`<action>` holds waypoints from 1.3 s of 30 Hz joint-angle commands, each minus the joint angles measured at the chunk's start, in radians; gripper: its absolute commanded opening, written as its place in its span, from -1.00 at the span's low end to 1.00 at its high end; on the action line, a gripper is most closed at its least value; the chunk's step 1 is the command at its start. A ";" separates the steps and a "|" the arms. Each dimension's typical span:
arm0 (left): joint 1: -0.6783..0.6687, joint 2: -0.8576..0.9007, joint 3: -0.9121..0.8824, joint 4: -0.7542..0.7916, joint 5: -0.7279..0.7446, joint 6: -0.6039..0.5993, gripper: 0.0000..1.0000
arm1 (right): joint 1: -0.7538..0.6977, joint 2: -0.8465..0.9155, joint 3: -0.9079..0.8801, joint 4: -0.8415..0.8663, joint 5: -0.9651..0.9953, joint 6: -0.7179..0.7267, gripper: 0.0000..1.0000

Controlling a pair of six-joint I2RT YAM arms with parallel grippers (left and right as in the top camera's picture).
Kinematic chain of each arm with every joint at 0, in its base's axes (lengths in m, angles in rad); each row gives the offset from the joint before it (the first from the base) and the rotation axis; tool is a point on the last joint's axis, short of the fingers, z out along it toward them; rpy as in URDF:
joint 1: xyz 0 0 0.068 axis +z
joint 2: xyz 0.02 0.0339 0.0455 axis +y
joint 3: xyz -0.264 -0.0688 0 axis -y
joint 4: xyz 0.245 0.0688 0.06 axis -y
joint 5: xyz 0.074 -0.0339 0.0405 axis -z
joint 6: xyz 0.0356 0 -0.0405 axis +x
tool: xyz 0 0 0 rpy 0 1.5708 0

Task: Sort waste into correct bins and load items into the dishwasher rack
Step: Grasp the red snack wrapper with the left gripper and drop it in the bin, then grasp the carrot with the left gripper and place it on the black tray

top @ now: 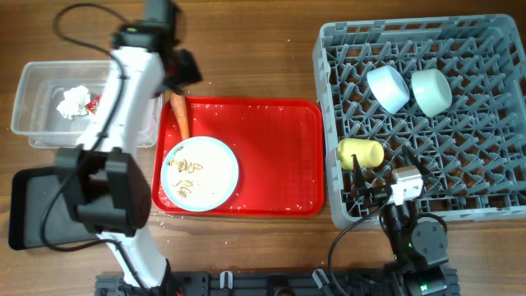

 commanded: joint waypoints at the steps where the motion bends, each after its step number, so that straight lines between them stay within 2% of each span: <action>1: -0.035 0.014 -0.173 0.103 -0.084 -0.003 0.57 | -0.005 -0.005 -0.002 0.002 -0.020 -0.005 0.99; 3: 0.001 0.016 -0.309 0.203 -0.082 -0.022 0.53 | -0.005 -0.005 -0.002 0.002 -0.020 -0.005 0.99; 6: 0.023 0.016 -0.369 0.278 -0.082 -0.022 0.46 | -0.005 -0.005 -0.002 0.002 -0.020 -0.005 1.00; 9: 0.024 0.018 -0.435 0.376 -0.080 -0.006 0.04 | -0.005 -0.005 -0.002 0.002 -0.020 -0.005 0.99; 11: 0.025 0.018 -0.461 0.410 -0.060 -0.006 0.02 | -0.005 -0.005 -0.002 0.002 -0.020 -0.005 1.00; 12: 0.025 0.018 -0.462 0.417 -0.038 -0.002 -0.08 | -0.005 -0.005 -0.002 0.002 -0.020 -0.005 1.00; 13: 0.025 0.018 -0.462 0.423 -0.016 0.004 -0.33 | -0.005 -0.005 -0.002 0.002 -0.020 -0.005 0.99; 14: 0.025 0.012 -0.458 0.430 0.018 0.004 -0.48 | -0.005 -0.005 -0.002 0.002 -0.020 -0.005 0.99; 17: 0.025 -0.006 -0.412 0.423 0.151 0.004 -0.70 | -0.005 -0.005 -0.002 0.002 -0.020 -0.005 0.99; 20: 0.024 -0.057 -0.338 0.397 0.228 0.002 -0.78 | -0.005 -0.005 -0.002 0.002 -0.020 -0.005 0.99; 23: 0.026 -0.150 -0.269 0.383 0.210 0.000 -0.77 | -0.005 -0.005 -0.002 0.002 -0.020 -0.005 0.99; 25: 0.033 -0.212 -0.256 0.387 0.157 0.000 -0.68 | -0.005 -0.005 -0.002 0.002 -0.020 -0.005 1.00; 27: 0.046 -0.273 -0.256 0.349 0.120 0.000 -0.75 | -0.005 -0.005 -0.002 0.002 -0.020 -0.005 1.00; 29: 0.067 -0.343 -0.256 0.224 0.106 -0.012 -0.92 | -0.005 -0.005 -0.002 0.002 -0.020 -0.005 0.99; 35: 0.188 -0.511 -0.291 -0.283 -0.203 -0.369 -0.92 | -0.005 -0.005 -0.002 0.002 -0.020 -0.005 1.00; 37: 0.272 -0.546 -0.380 -0.340 -0.241 -0.453 -0.92 | -0.005 -0.005 -0.002 0.002 -0.020 -0.005 0.99; 39: 0.355 -0.563 -0.485 -0.314 -0.238 -0.501 -0.92 | -0.005 -0.005 -0.002 0.002 -0.020 -0.005 0.99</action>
